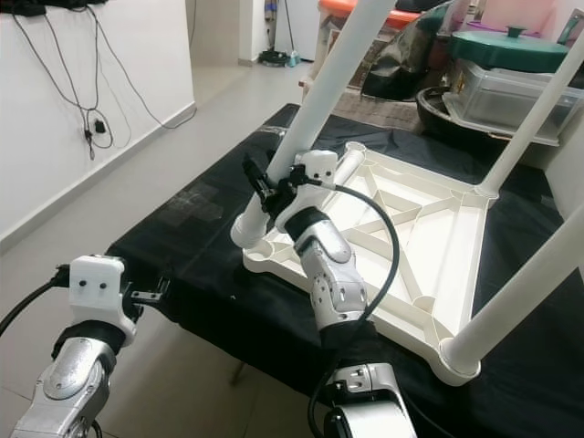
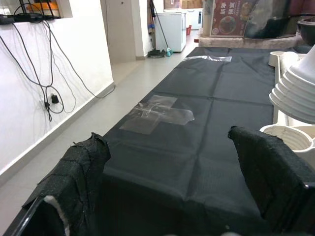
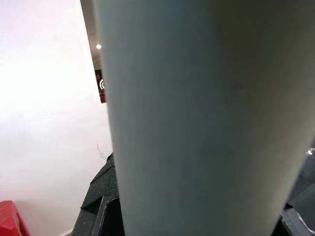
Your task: Building children table
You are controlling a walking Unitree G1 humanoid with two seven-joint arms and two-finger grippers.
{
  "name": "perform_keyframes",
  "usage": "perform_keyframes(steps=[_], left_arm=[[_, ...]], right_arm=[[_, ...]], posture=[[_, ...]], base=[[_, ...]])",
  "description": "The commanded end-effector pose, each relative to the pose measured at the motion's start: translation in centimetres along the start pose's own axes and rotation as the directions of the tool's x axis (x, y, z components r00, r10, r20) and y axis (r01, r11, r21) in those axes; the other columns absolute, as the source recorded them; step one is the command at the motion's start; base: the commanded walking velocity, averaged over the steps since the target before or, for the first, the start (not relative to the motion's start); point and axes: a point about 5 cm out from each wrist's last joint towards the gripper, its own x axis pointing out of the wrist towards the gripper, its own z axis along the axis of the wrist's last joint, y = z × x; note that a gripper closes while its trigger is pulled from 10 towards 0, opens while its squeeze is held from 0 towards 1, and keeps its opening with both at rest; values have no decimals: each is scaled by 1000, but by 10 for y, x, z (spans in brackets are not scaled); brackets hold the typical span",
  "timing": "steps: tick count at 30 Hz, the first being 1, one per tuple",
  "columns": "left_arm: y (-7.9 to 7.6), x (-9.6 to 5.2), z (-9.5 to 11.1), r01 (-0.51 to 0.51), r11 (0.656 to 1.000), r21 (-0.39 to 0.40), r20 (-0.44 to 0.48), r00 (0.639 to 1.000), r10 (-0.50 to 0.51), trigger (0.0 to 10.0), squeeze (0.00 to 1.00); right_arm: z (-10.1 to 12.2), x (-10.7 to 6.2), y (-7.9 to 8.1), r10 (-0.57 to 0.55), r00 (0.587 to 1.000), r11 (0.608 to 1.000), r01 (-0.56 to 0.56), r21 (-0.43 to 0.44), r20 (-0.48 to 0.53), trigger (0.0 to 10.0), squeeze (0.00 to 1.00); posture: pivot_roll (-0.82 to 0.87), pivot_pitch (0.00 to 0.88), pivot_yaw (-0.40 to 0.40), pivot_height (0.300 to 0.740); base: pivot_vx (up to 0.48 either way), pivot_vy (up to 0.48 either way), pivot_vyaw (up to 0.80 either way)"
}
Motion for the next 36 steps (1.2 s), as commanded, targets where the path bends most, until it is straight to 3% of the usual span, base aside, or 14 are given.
perform_keyframes(steps=[1,20,24,36], left_arm=[[0,1,-1,2,1000,11,2,1000,-2,10000,0],[4,2,-2,-16,999,38,8,1000,16,10000,0],[4,2,-3,-9,1000,26,4,1000,9,10000,0],[3,2,-5,-13,1000,7,-20,1000,13,10000,0]], right_arm=[[2,-1,1,9,1000,1000,-9,-2,16,10000,0],[2,-1,2,14,1000,1000,-13,-4,24,10000,0],[4,-1,2,12,1000,999,-11,-50,27,10000,0],[10,0,-5,-35,998,999,37,-38,52,10000,0]], posture=[[103,42,-85,740],[103,40,-82,740],[101,36,-82,740],[101,33,-81,740]], base=[[0,0,0],[228,0,0],[274,0,200],[182,0,133]])
